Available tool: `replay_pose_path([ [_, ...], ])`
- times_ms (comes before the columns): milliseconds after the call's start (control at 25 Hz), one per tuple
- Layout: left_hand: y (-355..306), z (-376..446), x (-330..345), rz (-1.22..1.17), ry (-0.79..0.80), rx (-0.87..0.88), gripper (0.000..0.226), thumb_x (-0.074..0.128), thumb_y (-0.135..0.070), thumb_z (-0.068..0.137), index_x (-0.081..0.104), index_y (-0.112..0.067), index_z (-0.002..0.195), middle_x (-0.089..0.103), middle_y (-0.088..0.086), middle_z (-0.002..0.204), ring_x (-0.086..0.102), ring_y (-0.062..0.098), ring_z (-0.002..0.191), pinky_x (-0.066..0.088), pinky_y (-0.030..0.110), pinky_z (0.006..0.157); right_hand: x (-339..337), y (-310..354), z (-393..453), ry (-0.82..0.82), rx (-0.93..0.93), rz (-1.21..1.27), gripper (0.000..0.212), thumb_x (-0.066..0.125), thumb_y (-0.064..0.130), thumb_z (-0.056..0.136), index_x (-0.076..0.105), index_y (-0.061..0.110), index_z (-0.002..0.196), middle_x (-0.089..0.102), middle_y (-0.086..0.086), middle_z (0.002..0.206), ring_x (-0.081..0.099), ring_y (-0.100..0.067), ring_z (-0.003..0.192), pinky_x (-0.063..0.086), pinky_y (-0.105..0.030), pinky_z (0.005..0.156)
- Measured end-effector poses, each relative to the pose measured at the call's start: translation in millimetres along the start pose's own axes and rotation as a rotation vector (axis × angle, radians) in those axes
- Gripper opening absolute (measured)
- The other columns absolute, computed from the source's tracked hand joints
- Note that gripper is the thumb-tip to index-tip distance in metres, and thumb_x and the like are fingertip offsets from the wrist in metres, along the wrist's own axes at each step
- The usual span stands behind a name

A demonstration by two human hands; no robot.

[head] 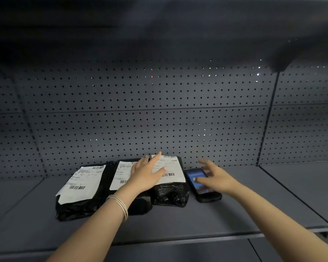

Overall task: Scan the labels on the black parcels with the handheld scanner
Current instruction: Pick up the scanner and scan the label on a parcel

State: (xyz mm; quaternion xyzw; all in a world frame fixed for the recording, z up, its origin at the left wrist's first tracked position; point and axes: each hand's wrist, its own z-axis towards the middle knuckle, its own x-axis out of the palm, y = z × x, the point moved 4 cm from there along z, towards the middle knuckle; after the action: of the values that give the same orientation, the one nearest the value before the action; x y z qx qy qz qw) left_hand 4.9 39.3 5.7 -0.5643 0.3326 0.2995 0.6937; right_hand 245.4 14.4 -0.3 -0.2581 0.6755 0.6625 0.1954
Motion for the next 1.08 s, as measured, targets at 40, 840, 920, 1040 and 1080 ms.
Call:
replay_pose_path([
  [40,0,2,3,0.097,0.001,-0.024,0.062,0.041,-0.059,0.088,0.016,-0.048,0.144,0.014,0.006,0.160,0.004,0.024,0.148,0.002,0.049,0.120,2,-7,4,0.001,0.045,-0.125,0.084,0.075,0.036,0.083,0.032,0.025,0.154,0.046,-0.013,0.148,0.051,-0.032,0.131,0.046,-0.040,0.108],
  [840,-26,-4,-21,-0.329,-0.420,0.167,0.068,0.072,-0.021,0.081,0.039,-0.032,0.139,0.033,-0.022,0.138,0.032,-0.007,0.123,0.027,0.011,0.100,-9,1,8,-0.059,0.293,-0.185,0.085,0.083,0.042,0.049,0.044,0.006,0.116,0.064,-0.009,0.117,0.065,-0.018,0.094,0.058,-0.034,0.078],
  [920,-24,-7,-24,-0.342,-0.438,0.181,0.071,0.073,-0.022,0.079,0.038,-0.035,0.140,0.032,-0.023,0.139,0.031,-0.008,0.125,0.026,0.016,0.102,-27,22,-5,-0.104,0.182,-0.038,0.072,0.086,0.038,0.054,0.045,0.010,0.107,0.069,-0.005,0.106,0.065,-0.013,0.085,0.054,-0.031,0.069],
  [1040,-22,-10,-24,-0.352,-0.435,0.206,0.076,0.076,-0.025,0.077,0.034,-0.044,0.137,0.032,-0.029,0.136,0.030,-0.019,0.122,0.025,0.006,0.099,-53,62,-42,-0.032,0.045,0.085,0.062,0.088,0.035,0.060,0.054,0.015,0.108,0.070,0.002,0.085,0.064,-0.011,0.070,0.046,-0.023,0.055],
  [1080,-21,-11,-24,-0.359,-0.439,0.215,0.078,0.077,-0.025,0.076,0.032,-0.049,0.135,0.031,-0.033,0.135,0.029,-0.023,0.122,0.025,0.000,0.096,-59,75,-56,0.024,0.013,0.071,0.061,0.088,0.037,0.058,0.057,0.018,0.108,0.068,0.004,0.078,0.061,-0.010,0.062,0.043,-0.022,0.052],
])
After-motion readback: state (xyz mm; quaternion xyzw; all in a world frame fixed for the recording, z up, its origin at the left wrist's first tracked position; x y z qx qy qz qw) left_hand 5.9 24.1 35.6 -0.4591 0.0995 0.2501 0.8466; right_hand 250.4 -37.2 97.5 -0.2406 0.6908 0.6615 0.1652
